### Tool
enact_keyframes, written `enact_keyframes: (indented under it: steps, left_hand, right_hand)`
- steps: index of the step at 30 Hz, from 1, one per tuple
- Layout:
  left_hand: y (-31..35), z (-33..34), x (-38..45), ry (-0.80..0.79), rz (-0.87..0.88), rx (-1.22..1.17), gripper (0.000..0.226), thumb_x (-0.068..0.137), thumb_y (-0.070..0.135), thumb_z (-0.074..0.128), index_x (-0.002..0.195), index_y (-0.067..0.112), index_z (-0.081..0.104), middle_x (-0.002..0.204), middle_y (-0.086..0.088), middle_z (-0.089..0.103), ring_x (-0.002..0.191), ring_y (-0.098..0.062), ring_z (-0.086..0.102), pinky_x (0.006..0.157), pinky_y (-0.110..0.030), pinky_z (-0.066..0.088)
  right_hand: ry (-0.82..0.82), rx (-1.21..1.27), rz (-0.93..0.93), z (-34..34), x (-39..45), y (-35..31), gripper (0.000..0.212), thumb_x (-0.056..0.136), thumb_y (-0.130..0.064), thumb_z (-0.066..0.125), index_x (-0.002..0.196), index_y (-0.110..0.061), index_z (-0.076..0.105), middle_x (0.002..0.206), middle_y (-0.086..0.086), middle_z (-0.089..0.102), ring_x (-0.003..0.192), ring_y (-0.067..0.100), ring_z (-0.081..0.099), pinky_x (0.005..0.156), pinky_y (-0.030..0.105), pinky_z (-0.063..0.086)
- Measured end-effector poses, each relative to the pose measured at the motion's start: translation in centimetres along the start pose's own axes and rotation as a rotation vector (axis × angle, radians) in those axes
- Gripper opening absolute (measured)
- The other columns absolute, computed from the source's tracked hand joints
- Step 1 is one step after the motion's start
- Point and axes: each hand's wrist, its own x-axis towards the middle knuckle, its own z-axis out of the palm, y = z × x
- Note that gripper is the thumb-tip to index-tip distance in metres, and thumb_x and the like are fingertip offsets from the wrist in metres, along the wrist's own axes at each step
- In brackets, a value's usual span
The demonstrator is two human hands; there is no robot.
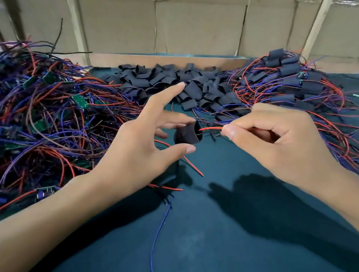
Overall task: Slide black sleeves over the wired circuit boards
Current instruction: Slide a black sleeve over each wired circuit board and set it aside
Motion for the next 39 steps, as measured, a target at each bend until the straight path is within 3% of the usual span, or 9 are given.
enact_keyframes:
  steps: [5,9,14,19,25,29,32,36,39]
  left_hand:
    - [0.6,-0.5,-0.1,0.046,0.068,0.044,0.091,0.081,0.024,0.084,0.154,0.032,0.029,0.120,0.034,0.064,0.104,0.006,0.062,0.087,-0.008,0.046]
    - [0.7,-0.6,-0.1,0.047,0.079,0.053,0.090,0.082,0.026,0.084,0.153,0.037,0.029,0.122,0.032,0.064,0.094,-0.019,0.065,0.078,-0.027,0.056]
    - [1.0,-0.3,-0.3,0.036,0.138,-0.028,0.083,0.085,0.027,0.079,0.153,0.032,0.031,0.124,0.022,0.067,0.101,-0.028,0.067,0.083,-0.043,0.056]
    - [1.8,0.3,-0.5,0.081,0.155,0.044,0.074,0.083,0.021,0.083,0.145,0.032,0.044,0.106,0.020,0.071,0.091,-0.008,0.068,0.084,-0.017,0.051]
    - [1.9,-0.7,-0.1,0.157,0.038,0.084,0.066,0.080,0.016,0.085,0.135,0.036,0.053,0.093,0.022,0.071,0.088,-0.003,0.069,0.083,-0.014,0.050]
    - [1.5,-2.1,0.3,0.206,-0.039,0.145,0.062,0.078,0.012,0.084,0.127,0.038,0.057,0.091,0.027,0.069,0.083,0.002,0.066,0.080,-0.009,0.048]
    - [1.3,-2.4,0.4,0.179,-0.044,0.191,0.057,0.080,0.008,0.082,0.126,0.032,0.058,0.083,0.020,0.071,0.081,0.004,0.065,0.082,-0.010,0.047]
    - [1.1,-2.6,0.0,0.099,0.021,0.379,0.052,0.087,0.012,0.076,0.131,0.030,0.055,0.091,0.021,0.068,0.090,-0.013,0.057,0.088,-0.024,0.044]
    - [0.9,-2.7,0.2,0.101,0.185,0.527,0.049,0.085,0.005,0.076,0.130,0.014,0.059,0.096,0.009,0.073,0.089,-0.015,0.050,0.087,-0.029,0.040]
  right_hand:
    - [-0.003,0.009,-0.015,0.4,-0.2,-0.4,0.015,0.093,-0.026,0.070,0.080,-0.023,0.076,0.055,-0.003,0.037,0.058,0.013,0.041,0.061,0.016,0.031]
    - [0.037,0.021,-0.016,0.1,-0.3,-0.3,0.015,0.094,-0.023,0.072,0.081,-0.018,0.078,0.057,-0.003,0.039,0.059,0.015,0.041,0.062,0.019,0.031]
    - [0.054,-0.020,-0.052,-0.1,-0.2,-0.7,0.014,0.092,-0.022,0.071,0.081,-0.016,0.078,0.054,0.001,0.036,0.058,0.017,0.040,0.060,0.021,0.032]
    - [-0.018,-0.090,-0.143,0.6,-0.5,-0.9,0.015,0.095,-0.023,0.068,0.091,-0.015,0.080,0.061,-0.001,0.043,0.057,0.015,0.043,0.058,0.021,0.034]
    - [-0.255,-0.066,0.078,0.4,-0.4,0.6,0.014,0.095,-0.028,0.070,0.107,-0.024,0.076,0.085,-0.007,0.067,0.081,0.013,0.062,0.078,0.021,0.046]
    - [-0.352,-0.134,0.256,-0.4,-0.3,1.8,0.012,0.094,-0.036,0.064,0.096,-0.031,0.074,0.077,-0.009,0.072,0.070,0.008,0.064,0.075,0.024,0.050]
    - [-0.288,-0.021,0.345,-0.6,-0.1,1.6,0.016,0.089,-0.051,0.067,0.089,-0.035,0.068,0.062,-0.004,0.069,0.050,0.011,0.057,0.053,0.018,0.041]
    - [-0.166,0.273,0.455,-0.9,0.3,0.9,0.033,0.073,-0.053,0.081,0.087,-0.028,0.064,0.058,0.006,0.065,0.051,0.028,0.061,0.063,0.032,0.042]
    - [-0.187,0.456,0.478,-1.5,0.6,0.4,0.031,0.070,-0.035,0.090,0.089,-0.021,0.070,0.067,0.008,0.068,0.053,0.026,0.060,0.059,0.030,0.050]
